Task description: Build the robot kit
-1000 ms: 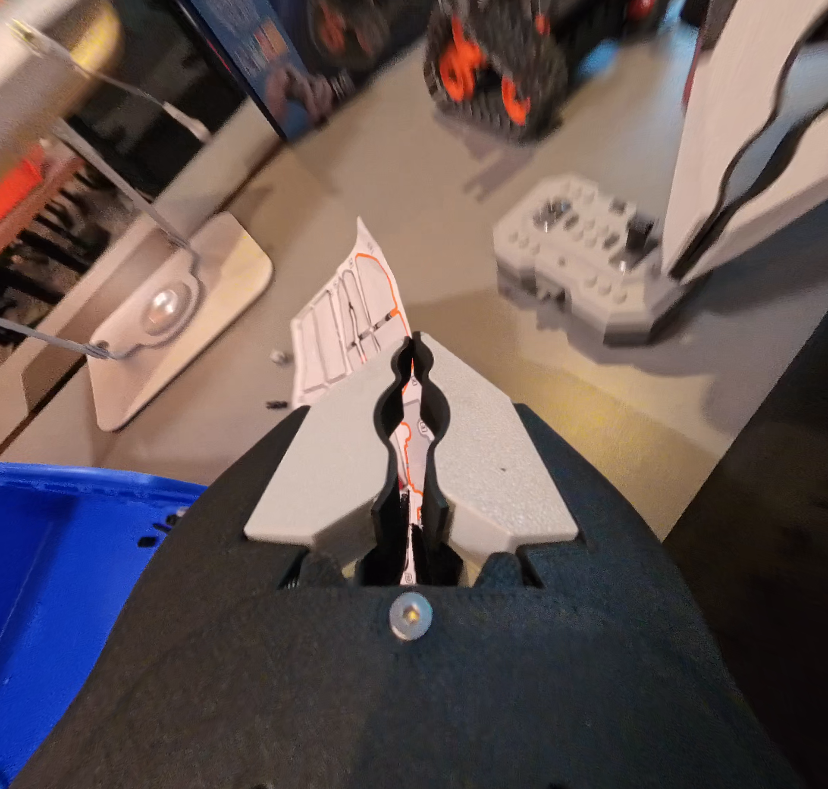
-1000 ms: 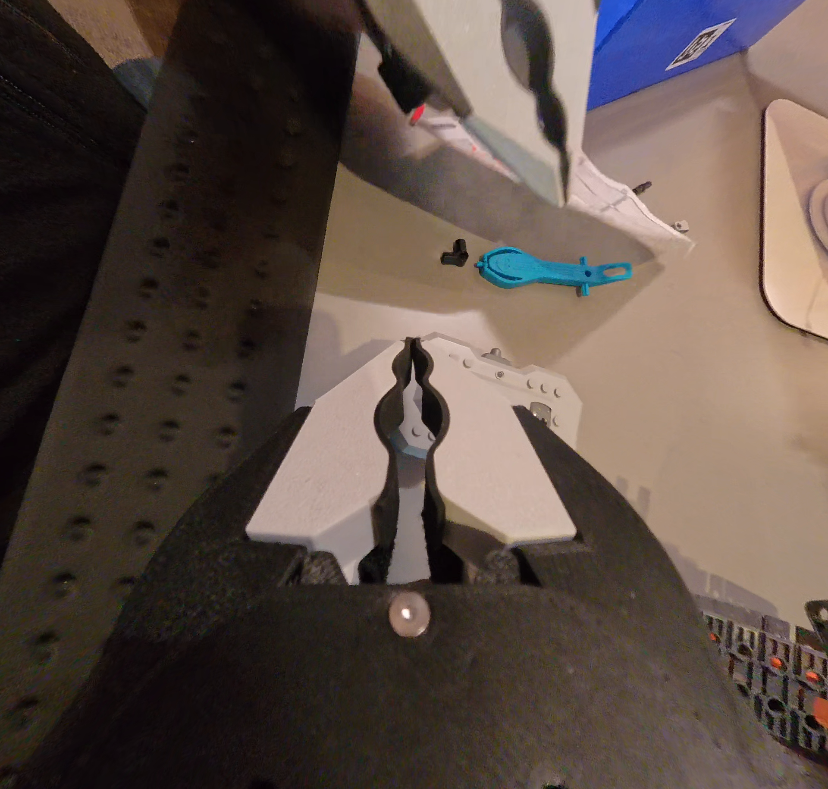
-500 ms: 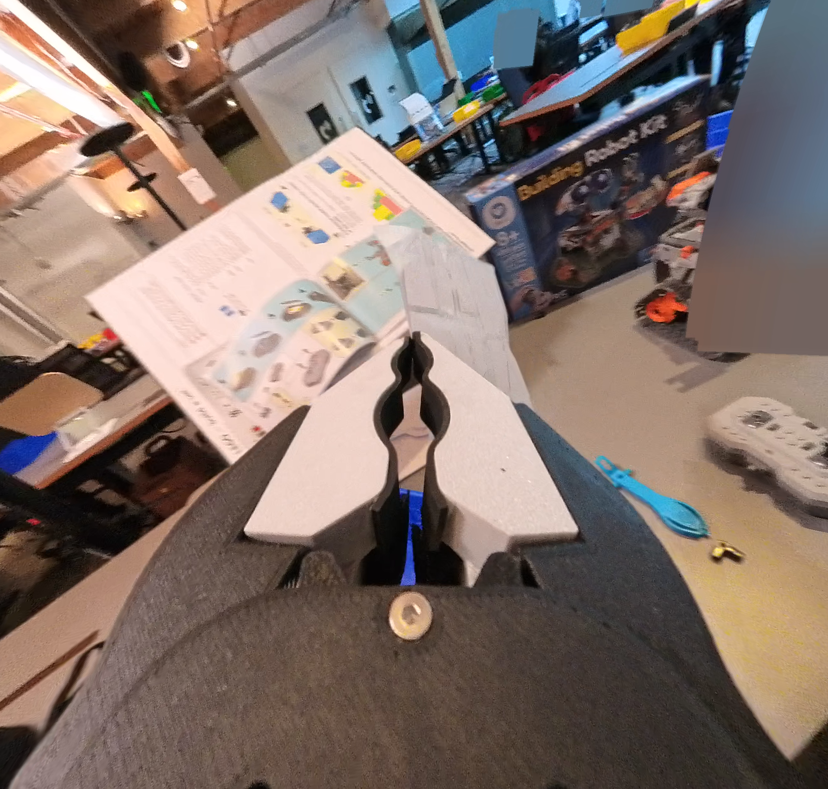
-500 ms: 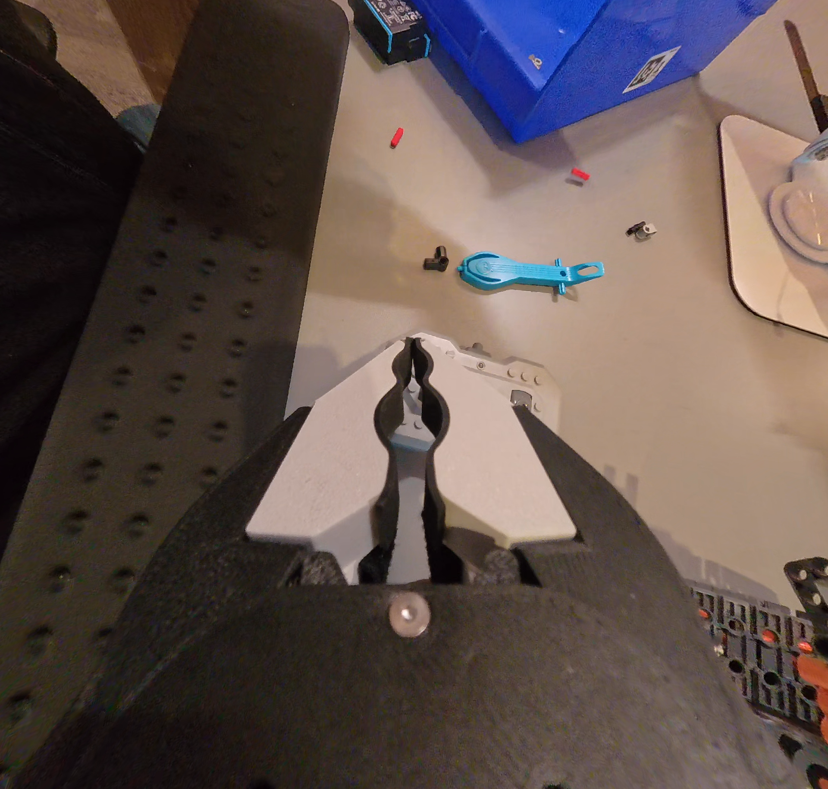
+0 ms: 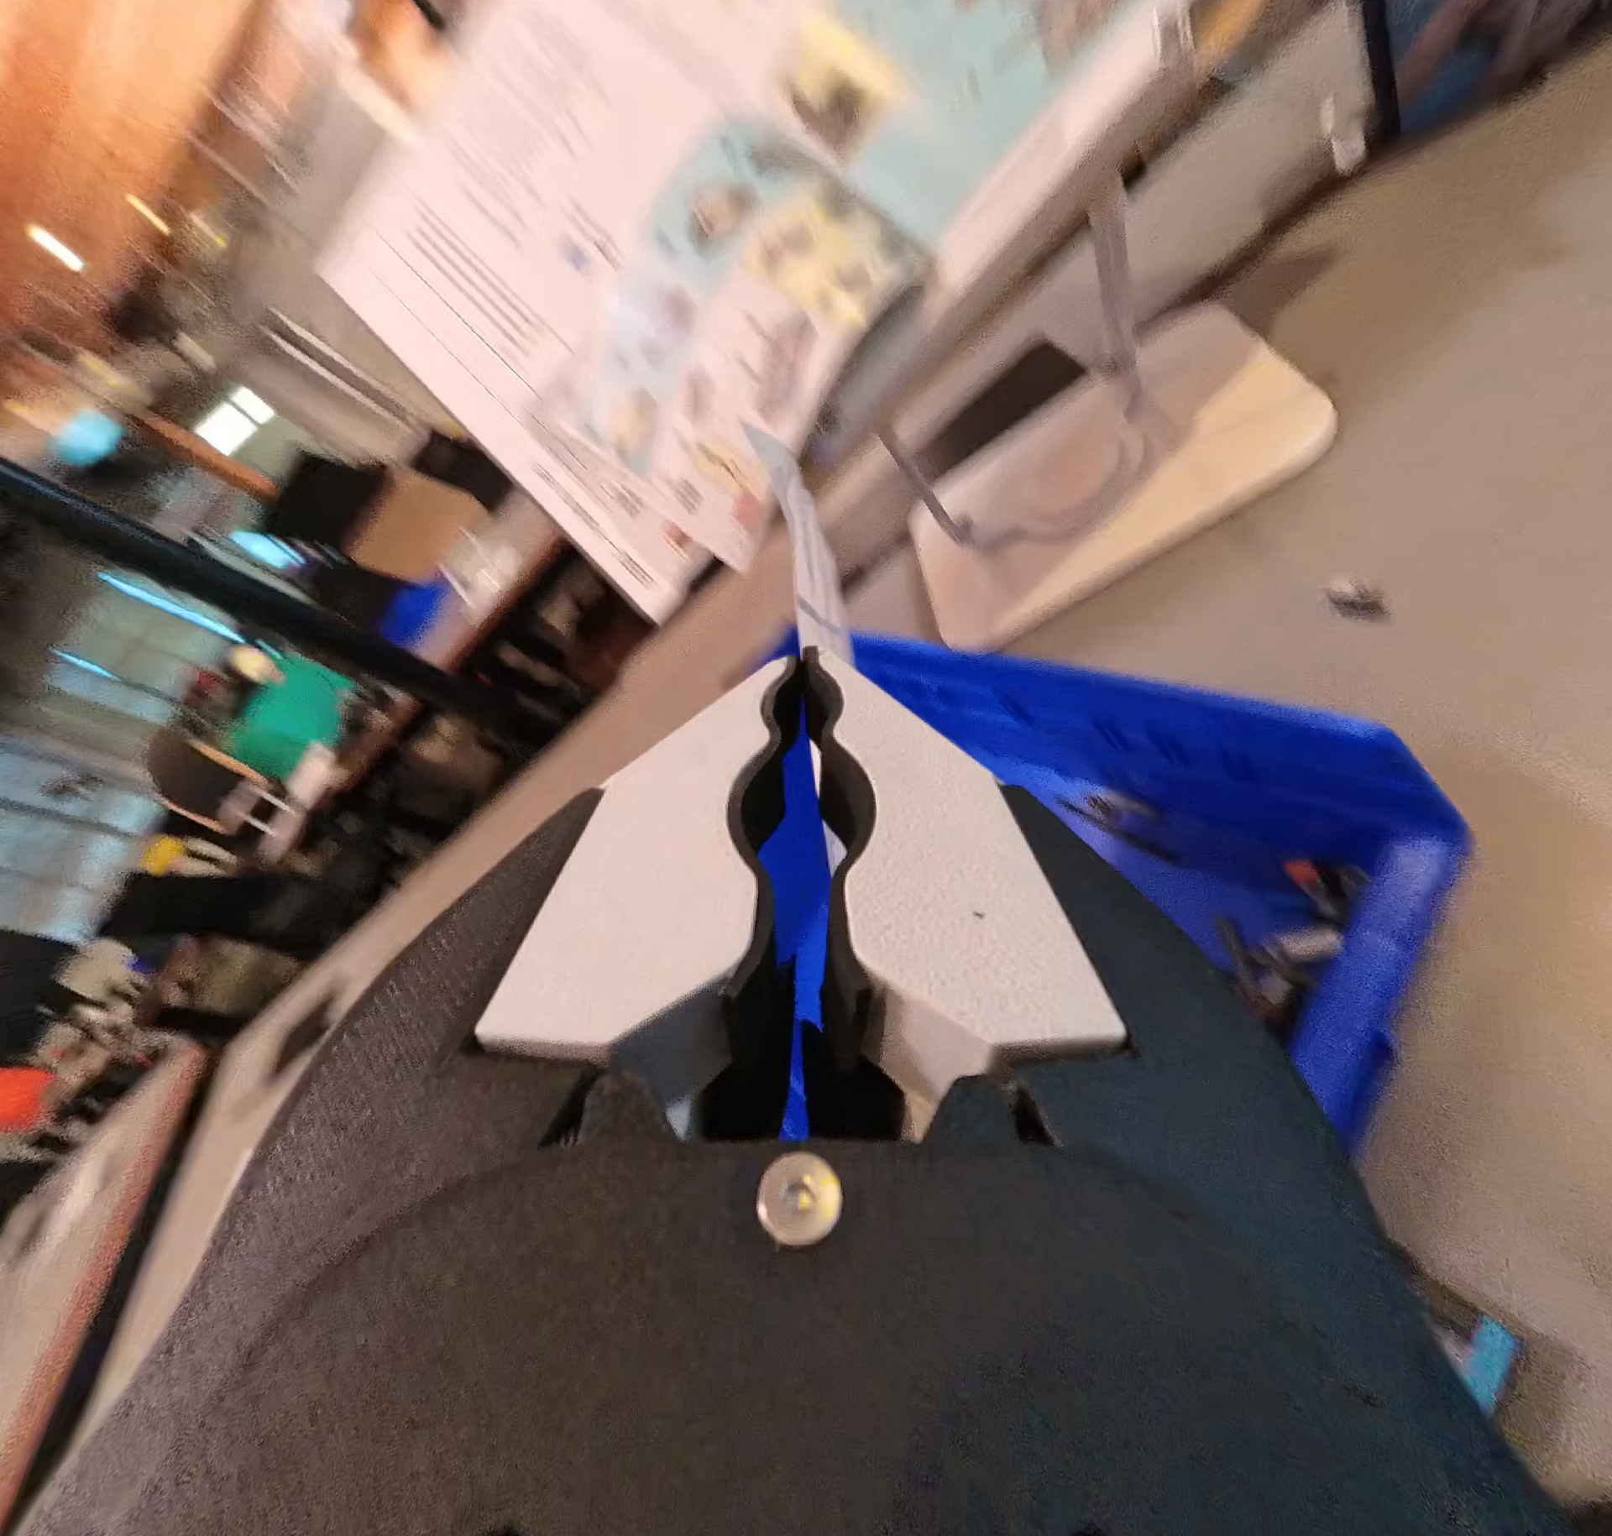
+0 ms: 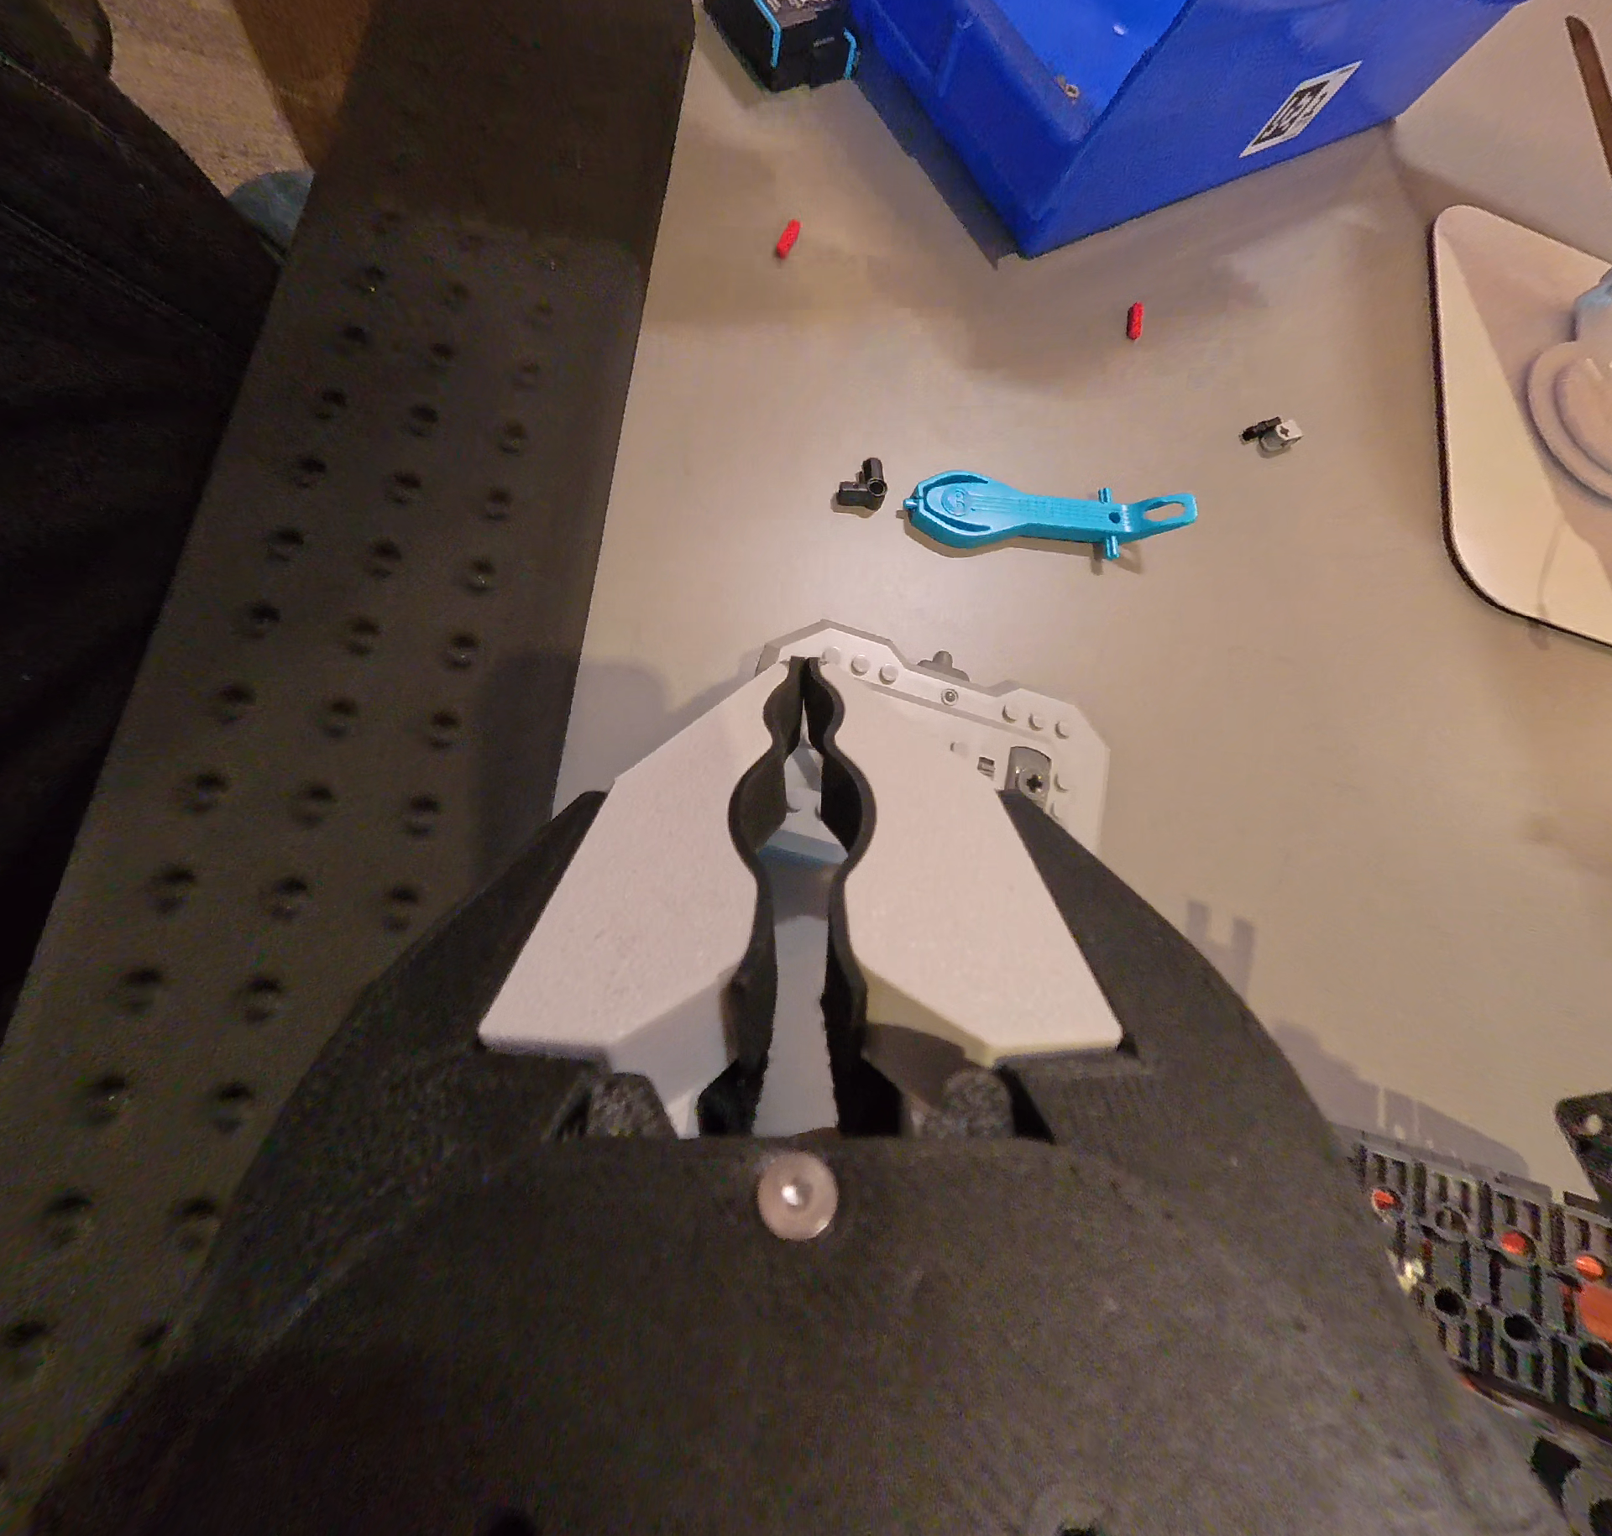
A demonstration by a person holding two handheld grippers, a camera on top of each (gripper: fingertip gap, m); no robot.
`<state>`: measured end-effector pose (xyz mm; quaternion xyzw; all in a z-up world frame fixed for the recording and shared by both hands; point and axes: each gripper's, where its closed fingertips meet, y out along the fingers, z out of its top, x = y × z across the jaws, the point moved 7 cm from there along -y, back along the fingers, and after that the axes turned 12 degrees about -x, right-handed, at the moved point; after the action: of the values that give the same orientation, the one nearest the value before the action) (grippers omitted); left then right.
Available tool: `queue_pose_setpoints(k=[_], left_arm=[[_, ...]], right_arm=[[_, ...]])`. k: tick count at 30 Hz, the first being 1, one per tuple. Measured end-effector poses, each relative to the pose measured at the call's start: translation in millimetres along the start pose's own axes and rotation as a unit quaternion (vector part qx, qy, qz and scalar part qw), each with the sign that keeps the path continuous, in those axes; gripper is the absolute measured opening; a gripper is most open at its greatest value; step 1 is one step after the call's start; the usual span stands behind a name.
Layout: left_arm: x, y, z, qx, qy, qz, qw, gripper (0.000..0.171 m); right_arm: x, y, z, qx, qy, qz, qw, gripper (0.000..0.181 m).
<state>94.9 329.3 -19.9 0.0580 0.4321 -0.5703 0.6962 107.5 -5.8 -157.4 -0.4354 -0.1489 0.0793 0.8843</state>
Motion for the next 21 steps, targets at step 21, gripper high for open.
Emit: queue_pose_setpoints(k=[21], left_arm=[[127, 105, 89, -0.111, 0.256, -0.324, 0.904, 0.029]], right_arm=[[3, 3, -10, -0.015, 0.000, 0.001, 1.000, 0.000]])
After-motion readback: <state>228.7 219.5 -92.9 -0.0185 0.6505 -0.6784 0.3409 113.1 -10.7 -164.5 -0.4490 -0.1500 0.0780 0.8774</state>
